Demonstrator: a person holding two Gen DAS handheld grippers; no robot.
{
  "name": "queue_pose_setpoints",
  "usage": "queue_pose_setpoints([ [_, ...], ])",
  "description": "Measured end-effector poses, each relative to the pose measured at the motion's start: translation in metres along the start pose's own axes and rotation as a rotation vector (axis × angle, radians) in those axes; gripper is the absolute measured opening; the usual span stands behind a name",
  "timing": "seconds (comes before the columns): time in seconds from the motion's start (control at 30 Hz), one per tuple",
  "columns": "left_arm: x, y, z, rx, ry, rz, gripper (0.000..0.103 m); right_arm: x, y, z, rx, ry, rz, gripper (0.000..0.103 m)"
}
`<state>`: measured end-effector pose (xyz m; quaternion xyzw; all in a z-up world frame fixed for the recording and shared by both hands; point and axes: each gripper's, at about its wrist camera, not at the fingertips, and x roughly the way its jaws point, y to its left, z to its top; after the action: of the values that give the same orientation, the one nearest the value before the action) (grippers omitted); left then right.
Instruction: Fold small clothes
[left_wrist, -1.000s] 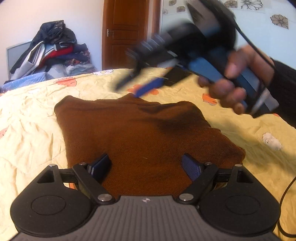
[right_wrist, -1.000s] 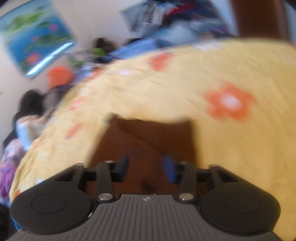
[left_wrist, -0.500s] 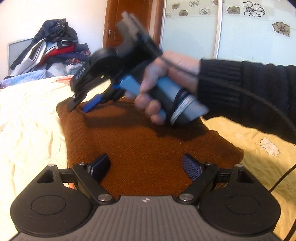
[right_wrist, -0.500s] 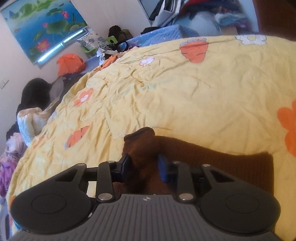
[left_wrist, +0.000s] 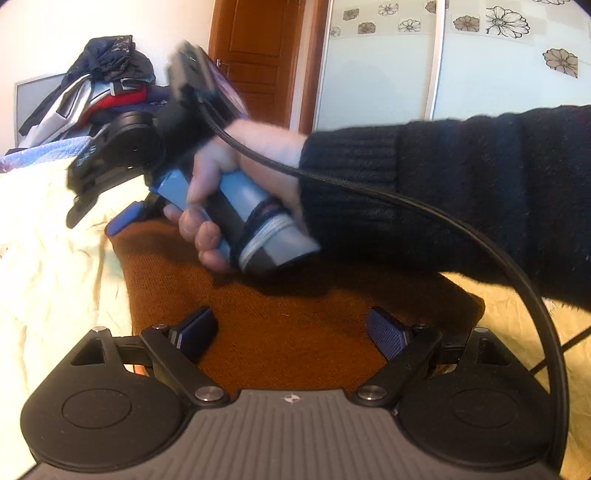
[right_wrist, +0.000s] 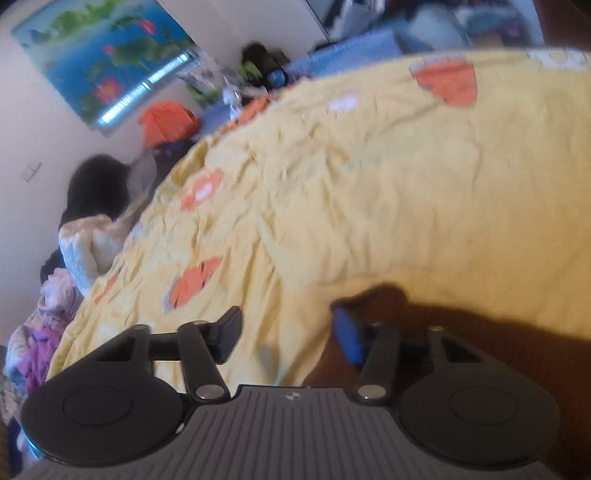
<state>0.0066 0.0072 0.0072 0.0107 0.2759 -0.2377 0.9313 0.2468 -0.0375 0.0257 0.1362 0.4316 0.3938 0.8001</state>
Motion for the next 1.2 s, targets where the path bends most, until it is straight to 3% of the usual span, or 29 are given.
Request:
queue_pose_setpoints([
  [0.07,0.000,0.000,0.000,0.001,0.000,-0.002,0.091,-0.002,-0.011,0.002,0.076,-0.013,0.018,0.038],
  [0.17,-0.001,0.003,-0.001,-0.002,-0.003,-0.005,0.091,-0.017,-0.008,0.005,0.090,0.013,-0.043,0.039],
  [0.2,-0.001,0.005,-0.001,-0.005,-0.005,-0.007,0.091,-0.029,-0.004,0.004,0.088,0.002,-0.059,0.048],
  [0.23,-0.001,0.006,-0.002,-0.008,-0.007,-0.009,0.091,-0.044,0.000,0.002,0.081,-0.025,-0.061,0.067],
  [0.3,-0.001,0.007,-0.002,-0.011,-0.008,-0.012,0.091,-0.079,0.007,-0.006,0.028,-0.081,-0.062,0.088],
  [0.4,-0.001,0.007,-0.002,-0.008,-0.007,-0.010,0.091,-0.104,0.011,-0.021,-0.050,-0.054,-0.079,0.089],
  [0.53,0.000,0.005,-0.003,-0.002,-0.004,-0.005,0.091,-0.095,-0.011,-0.040,-0.084,0.020,-0.199,0.089],
  [0.63,0.001,0.003,-0.003,0.002,-0.001,0.004,0.091,-0.095,-0.026,-0.050,-0.071,-0.066,-0.109,0.096],
  [0.83,-0.015,-0.005,-0.002,-0.013,-0.021,0.035,0.091,-0.107,-0.013,-0.048,-0.045,-0.071,-0.180,0.090],
  [0.9,-0.041,0.002,-0.004,-0.066,-0.056,0.020,0.091,-0.135,-0.008,-0.057,0.035,-0.109,-0.179,0.091],
  [0.97,-0.062,0.023,-0.009,-0.165,-0.070,-0.005,0.094,-0.174,-0.005,-0.075,0.051,-0.176,-0.117,0.099],
  [1.07,-0.064,0.069,-0.019,-0.430,0.027,-0.049,0.094,-0.224,-0.016,-0.111,0.108,-0.219,-0.115,0.101],
  [1.17,-0.053,0.095,-0.024,-0.614,0.085,-0.163,0.093,-0.248,-0.043,-0.147,0.239,-0.196,-0.136,0.089],
  [1.2,-0.049,0.096,-0.022,-0.645,0.101,-0.214,0.093,-0.249,-0.048,-0.156,0.261,-0.176,-0.143,0.076],
])
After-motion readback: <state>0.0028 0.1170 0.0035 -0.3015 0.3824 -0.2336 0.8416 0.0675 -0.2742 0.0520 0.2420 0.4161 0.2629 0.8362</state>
